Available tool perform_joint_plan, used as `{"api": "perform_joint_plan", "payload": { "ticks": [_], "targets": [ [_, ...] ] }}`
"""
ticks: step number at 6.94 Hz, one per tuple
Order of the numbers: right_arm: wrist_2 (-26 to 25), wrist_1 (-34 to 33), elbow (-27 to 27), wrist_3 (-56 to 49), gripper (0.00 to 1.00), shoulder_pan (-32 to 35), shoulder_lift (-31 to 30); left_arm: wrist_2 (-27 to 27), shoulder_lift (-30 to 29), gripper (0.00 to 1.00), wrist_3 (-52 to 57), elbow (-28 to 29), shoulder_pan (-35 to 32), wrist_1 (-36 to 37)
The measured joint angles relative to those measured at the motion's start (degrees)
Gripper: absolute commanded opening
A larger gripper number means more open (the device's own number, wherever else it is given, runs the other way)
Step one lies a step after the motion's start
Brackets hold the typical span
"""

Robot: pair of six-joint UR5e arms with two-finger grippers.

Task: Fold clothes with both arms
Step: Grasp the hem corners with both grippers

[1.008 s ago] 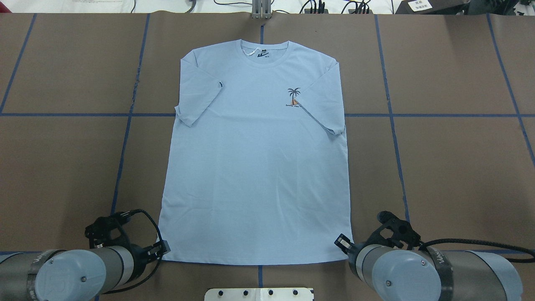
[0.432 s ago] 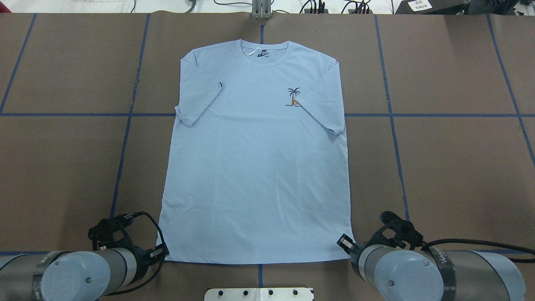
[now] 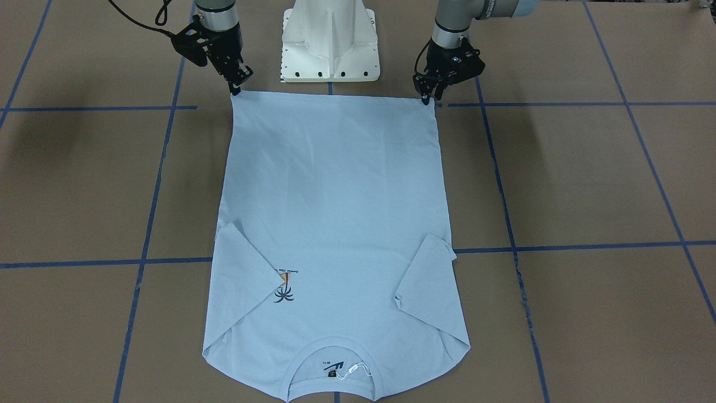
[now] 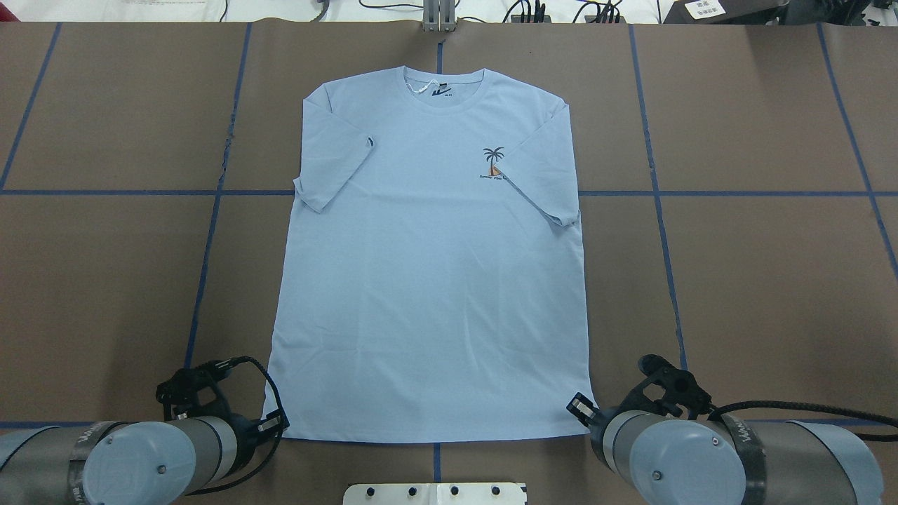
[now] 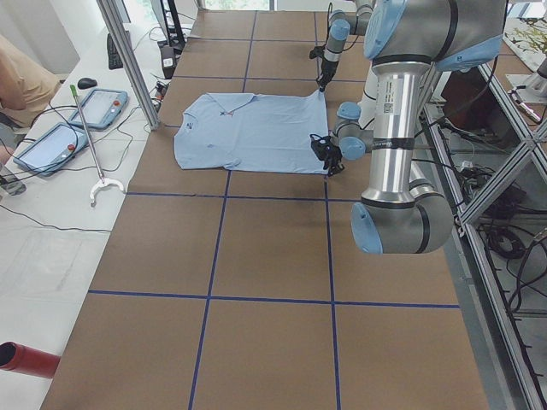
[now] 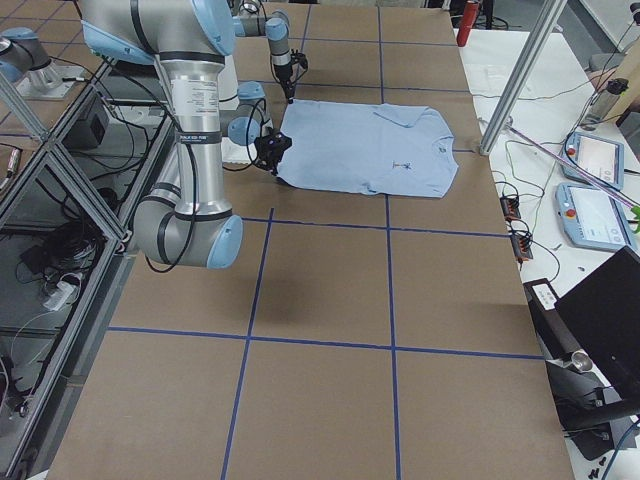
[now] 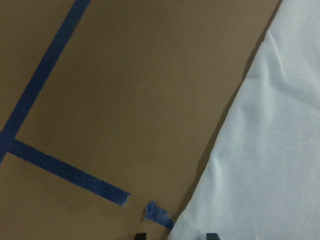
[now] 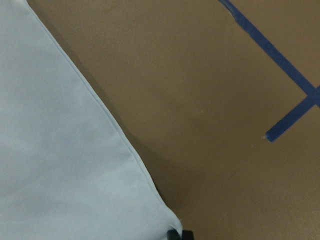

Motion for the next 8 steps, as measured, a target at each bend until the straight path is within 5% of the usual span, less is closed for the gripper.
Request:
{"api": "perform_joint_plan", "payload": {
  "ticks": [4,8],
  "targets": [
    [0.0,0.0,0.0,-0.1,0.0,0.0,-0.1,-0.5,-0.3,0.0,0.5,-0.5,0.0,0.0],
    [-0.1,-0.3,6.8,0.1,0.0,-4.0,-4.7,-1.2,0.4,0.0,-2.8,-10.5,3.2,3.9]
  ]
}}
